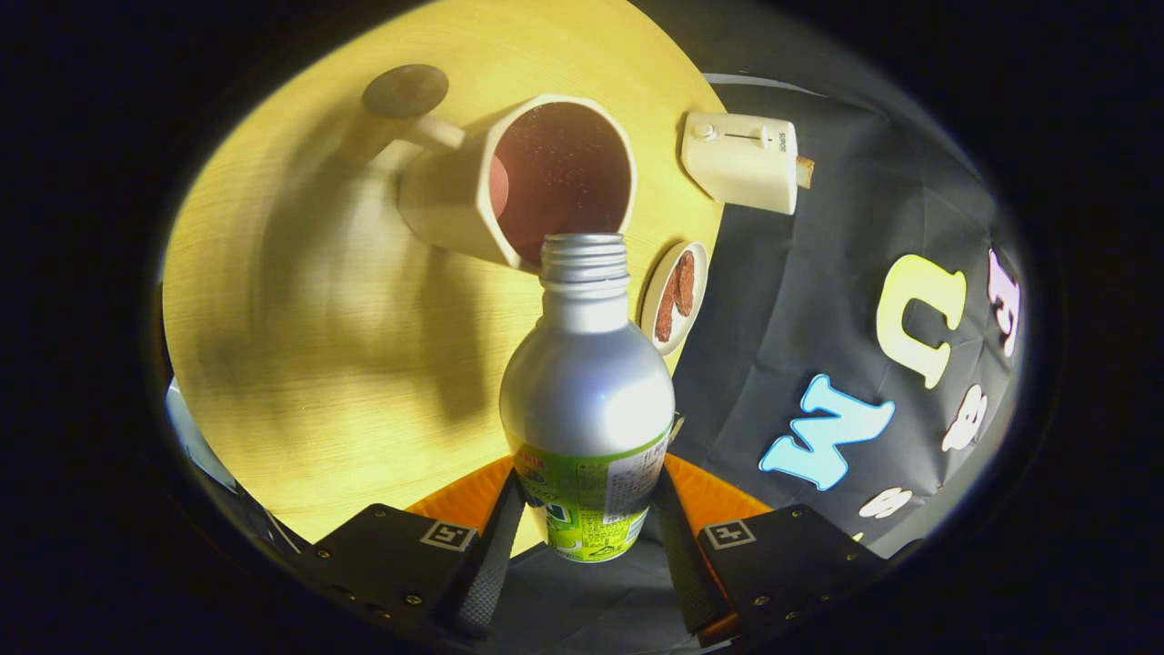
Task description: Take the bottle from table, then pour the juice into the cup, finally place the bottle on the coaster
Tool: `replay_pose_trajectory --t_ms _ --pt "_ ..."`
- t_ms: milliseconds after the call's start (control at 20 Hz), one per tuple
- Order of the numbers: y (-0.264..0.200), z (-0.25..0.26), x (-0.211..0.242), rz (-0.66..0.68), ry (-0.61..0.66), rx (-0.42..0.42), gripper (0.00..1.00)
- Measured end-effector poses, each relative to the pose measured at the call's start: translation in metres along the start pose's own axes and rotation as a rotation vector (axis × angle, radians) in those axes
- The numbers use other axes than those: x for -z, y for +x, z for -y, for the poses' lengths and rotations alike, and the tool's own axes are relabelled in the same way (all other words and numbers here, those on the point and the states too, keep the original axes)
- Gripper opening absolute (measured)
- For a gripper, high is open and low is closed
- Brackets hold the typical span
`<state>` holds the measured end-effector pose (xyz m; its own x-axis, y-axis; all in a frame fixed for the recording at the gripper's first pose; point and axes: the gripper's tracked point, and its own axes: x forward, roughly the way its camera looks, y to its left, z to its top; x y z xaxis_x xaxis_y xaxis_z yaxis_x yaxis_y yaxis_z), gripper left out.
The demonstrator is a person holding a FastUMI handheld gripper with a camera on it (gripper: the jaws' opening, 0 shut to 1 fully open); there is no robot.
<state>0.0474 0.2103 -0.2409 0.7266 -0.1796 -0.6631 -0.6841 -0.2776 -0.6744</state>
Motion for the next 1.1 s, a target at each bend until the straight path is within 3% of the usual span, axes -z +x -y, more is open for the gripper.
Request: replay_pose_trajectory --t_ms 1100 --pt "0.001 0.013 0.008 -0.060 -0.102 -0.022 0.76"
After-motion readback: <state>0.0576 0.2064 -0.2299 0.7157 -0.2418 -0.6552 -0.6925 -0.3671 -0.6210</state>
